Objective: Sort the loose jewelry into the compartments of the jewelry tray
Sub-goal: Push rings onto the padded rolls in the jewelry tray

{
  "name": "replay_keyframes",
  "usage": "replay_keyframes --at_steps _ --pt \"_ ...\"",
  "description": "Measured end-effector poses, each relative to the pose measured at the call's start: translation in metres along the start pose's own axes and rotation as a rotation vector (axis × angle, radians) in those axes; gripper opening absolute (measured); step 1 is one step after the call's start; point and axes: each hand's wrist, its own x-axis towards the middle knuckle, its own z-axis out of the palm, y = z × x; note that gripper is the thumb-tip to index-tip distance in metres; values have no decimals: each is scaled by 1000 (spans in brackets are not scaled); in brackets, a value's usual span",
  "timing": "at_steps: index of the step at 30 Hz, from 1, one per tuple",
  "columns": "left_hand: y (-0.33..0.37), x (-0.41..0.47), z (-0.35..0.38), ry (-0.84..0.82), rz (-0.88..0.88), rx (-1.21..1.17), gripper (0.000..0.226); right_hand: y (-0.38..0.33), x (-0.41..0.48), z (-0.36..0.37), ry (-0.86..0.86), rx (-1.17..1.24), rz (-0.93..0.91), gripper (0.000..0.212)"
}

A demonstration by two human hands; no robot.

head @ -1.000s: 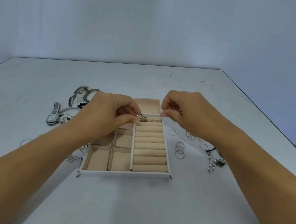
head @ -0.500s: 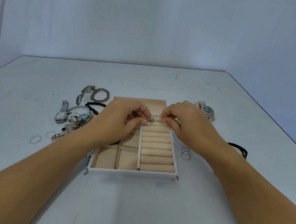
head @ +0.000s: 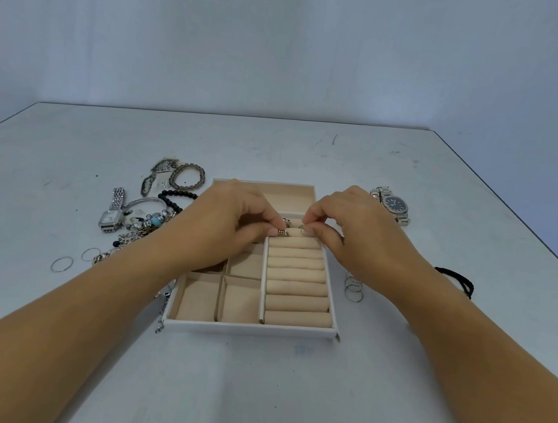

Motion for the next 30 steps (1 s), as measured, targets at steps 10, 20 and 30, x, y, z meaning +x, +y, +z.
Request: replay_keyframes --at_steps 10,20,30 --pt "-7 -19 -26 -37 -149 164 43 -1 2 3 28 -39 -60 3" --pt "-31 -63 -24 -42 -176 98 63 0 0 3 10 -18 -46 4" --pt "-36 -64 -22 -16 -157 94 65 -4 1 -4 -133 -14 49 15"
